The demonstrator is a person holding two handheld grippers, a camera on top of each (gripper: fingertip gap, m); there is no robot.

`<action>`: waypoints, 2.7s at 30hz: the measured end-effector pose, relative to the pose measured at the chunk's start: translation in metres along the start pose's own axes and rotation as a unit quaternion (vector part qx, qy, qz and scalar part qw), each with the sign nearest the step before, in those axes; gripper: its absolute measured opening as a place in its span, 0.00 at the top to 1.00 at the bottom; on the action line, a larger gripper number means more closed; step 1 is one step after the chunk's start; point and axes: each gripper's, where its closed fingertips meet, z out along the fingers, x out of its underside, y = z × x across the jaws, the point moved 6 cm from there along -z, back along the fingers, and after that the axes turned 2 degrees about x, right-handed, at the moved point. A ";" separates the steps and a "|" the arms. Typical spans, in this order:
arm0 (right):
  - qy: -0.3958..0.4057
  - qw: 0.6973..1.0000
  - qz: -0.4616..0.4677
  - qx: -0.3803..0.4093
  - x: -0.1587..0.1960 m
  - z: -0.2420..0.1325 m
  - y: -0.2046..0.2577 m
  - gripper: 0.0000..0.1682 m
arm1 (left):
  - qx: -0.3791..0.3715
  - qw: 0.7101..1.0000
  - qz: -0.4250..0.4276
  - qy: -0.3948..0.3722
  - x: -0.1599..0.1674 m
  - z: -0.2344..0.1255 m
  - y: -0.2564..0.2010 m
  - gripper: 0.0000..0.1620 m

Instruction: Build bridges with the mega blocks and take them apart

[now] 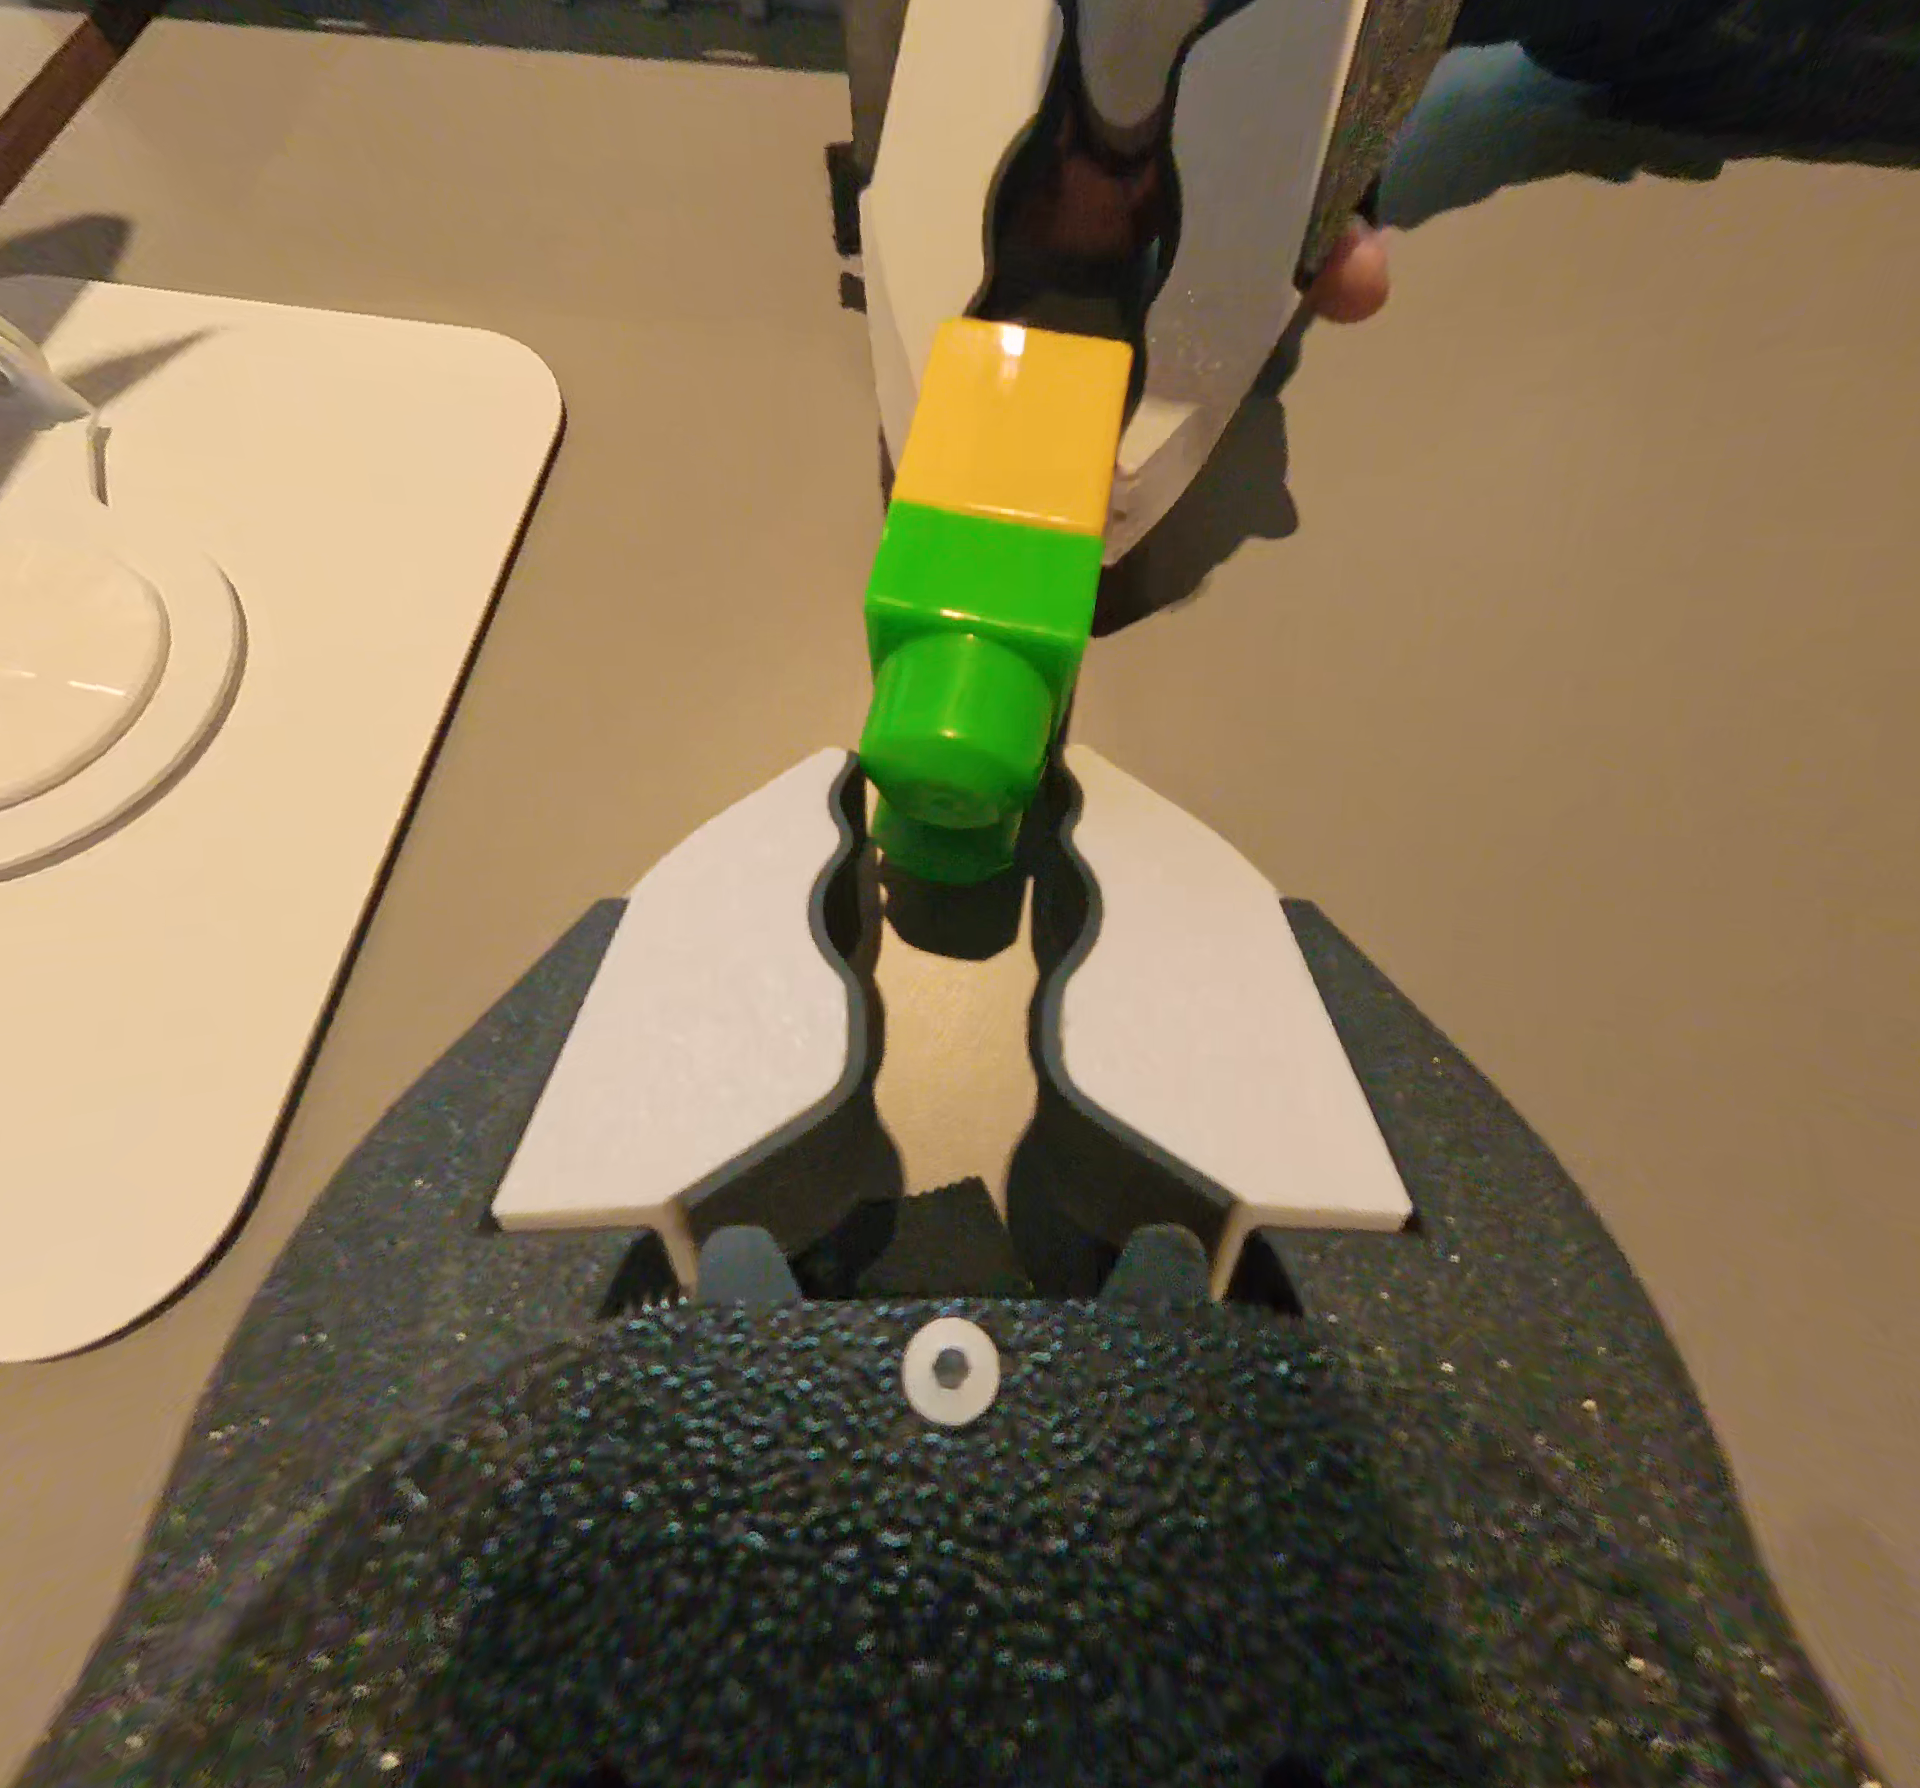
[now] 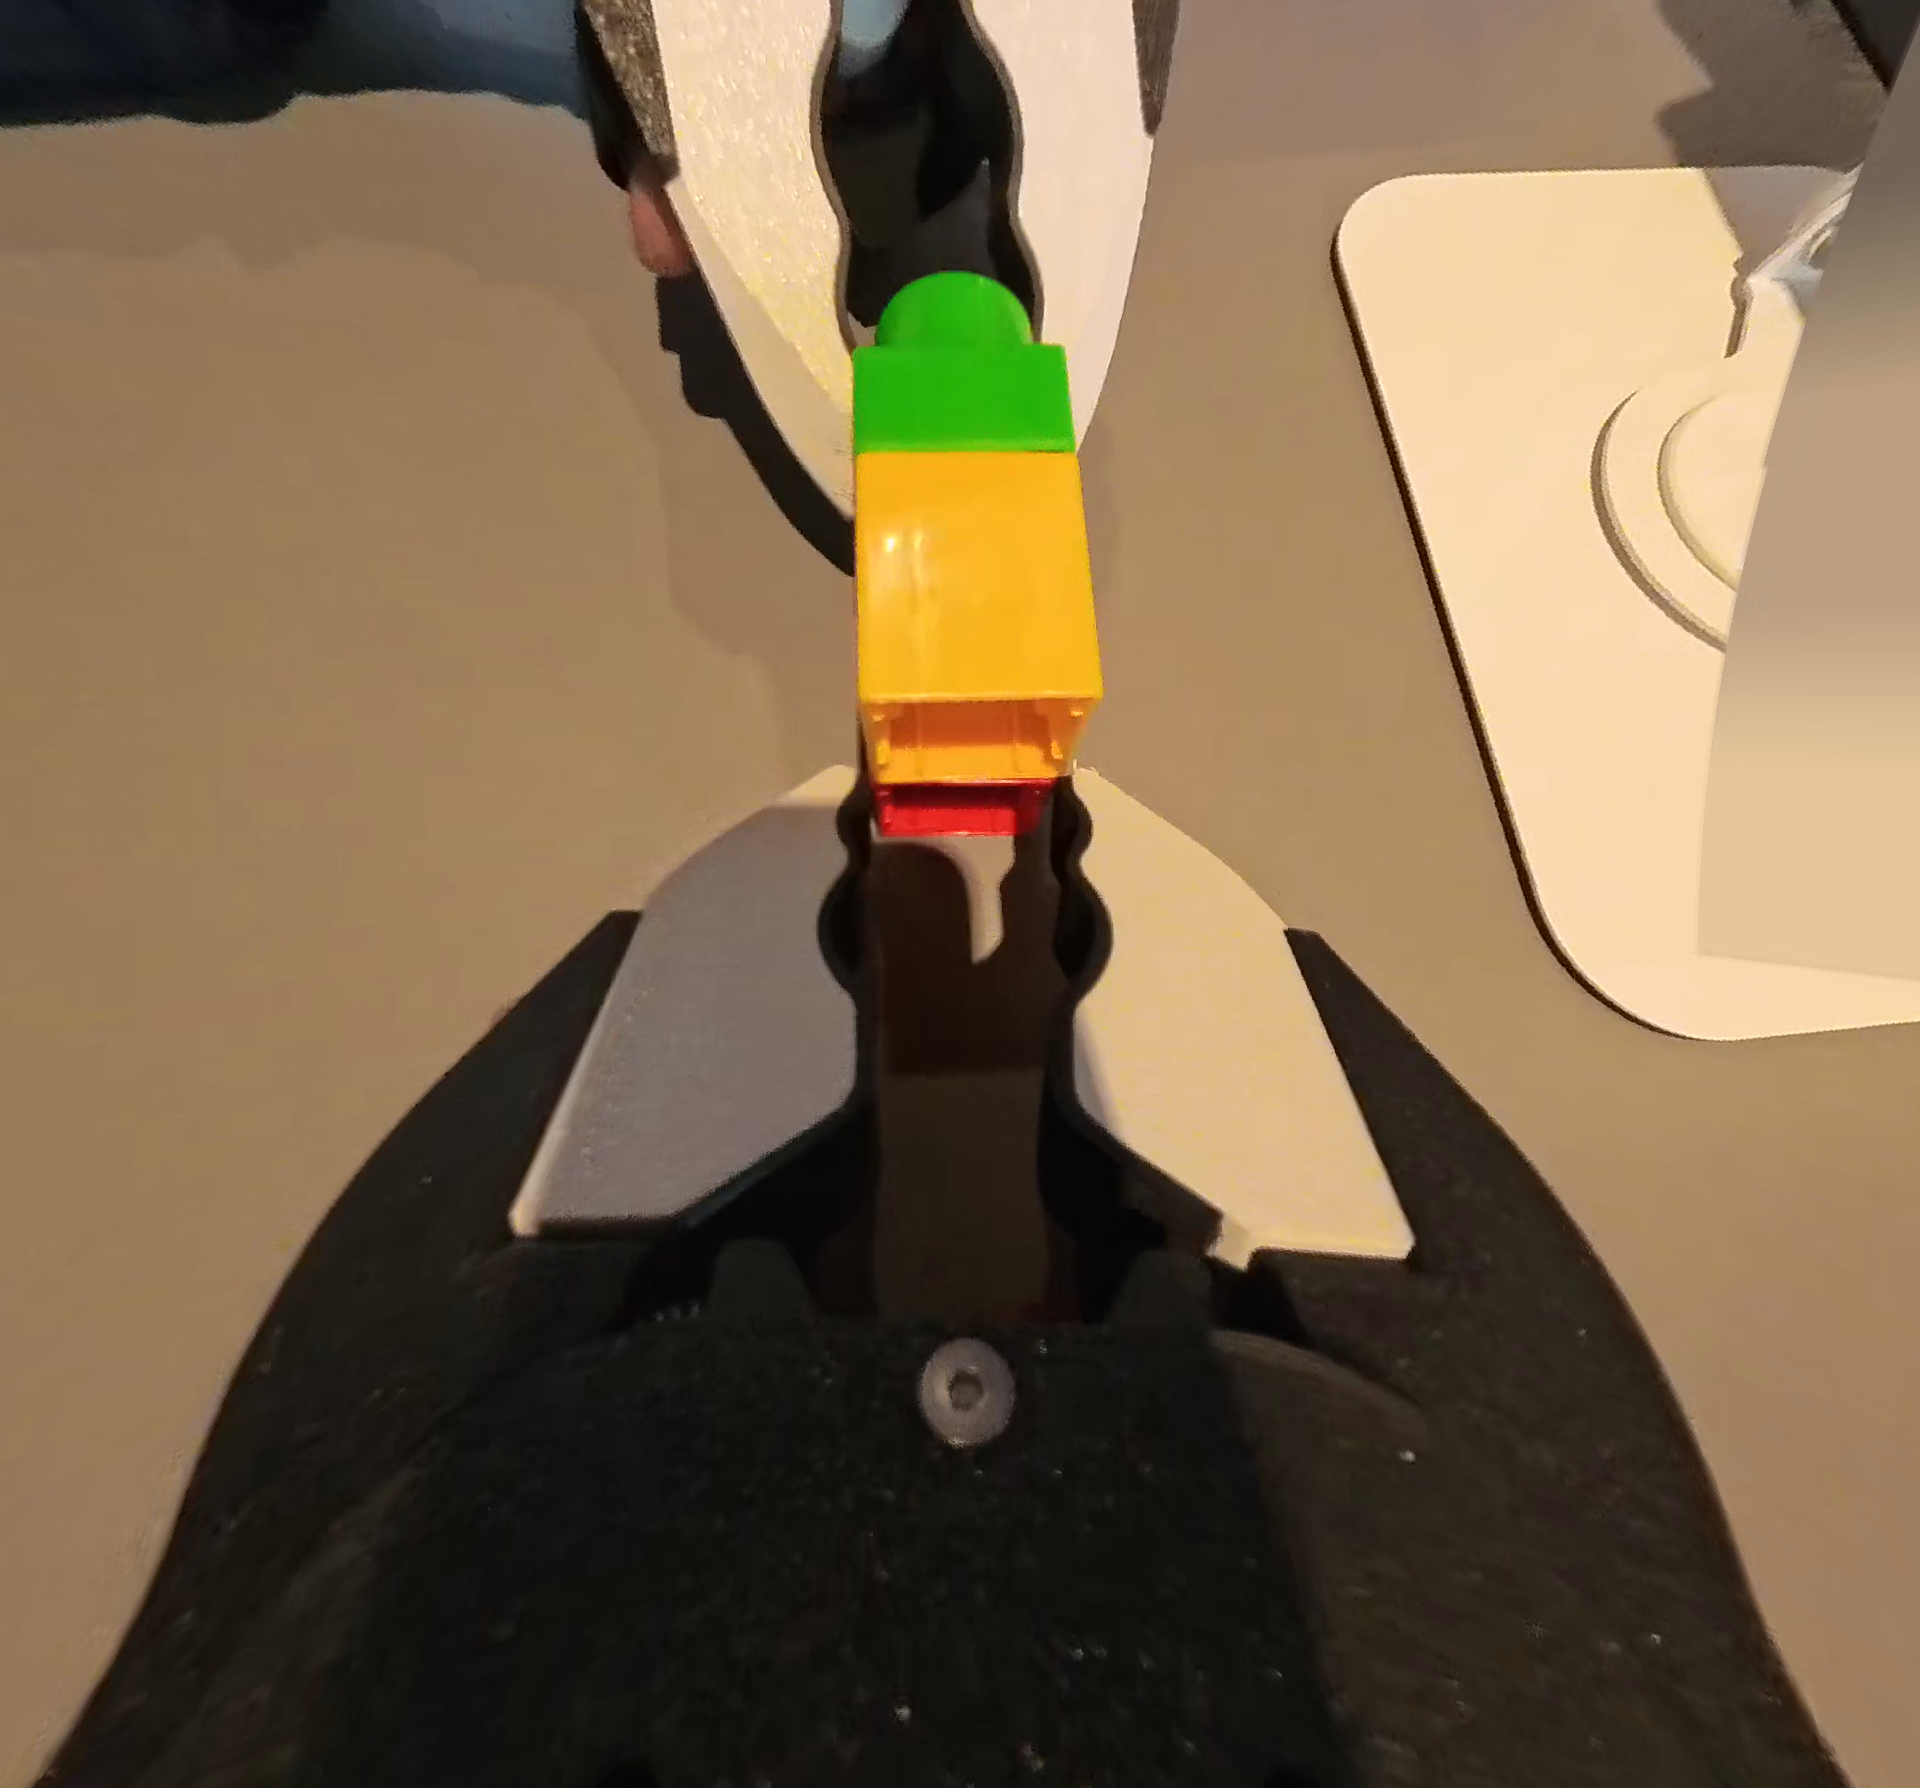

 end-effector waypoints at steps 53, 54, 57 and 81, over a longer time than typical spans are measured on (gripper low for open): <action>-0.051 0.999 0.003 -0.005 -0.008 -0.004 -0.003 0.80 | 0.028 0.999 -0.016 0.016 0.000 0.004 -0.003 0.83; -0.050 0.999 0.003 -0.004 -0.008 -0.004 -0.003 0.80 | 0.026 0.999 -0.014 0.019 -0.001 0.004 -0.004 0.83; -0.049 0.999 0.003 -0.003 -0.009 -0.004 -0.003 0.80 | 0.021 0.999 -0.012 0.028 -0.002 0.005 -0.004 0.83; -0.001 1.000 -0.012 -0.019 -0.003 0.004 0.002 0.76 | 0.032 0.999 -0.006 0.016 -0.001 0.008 -0.007 0.82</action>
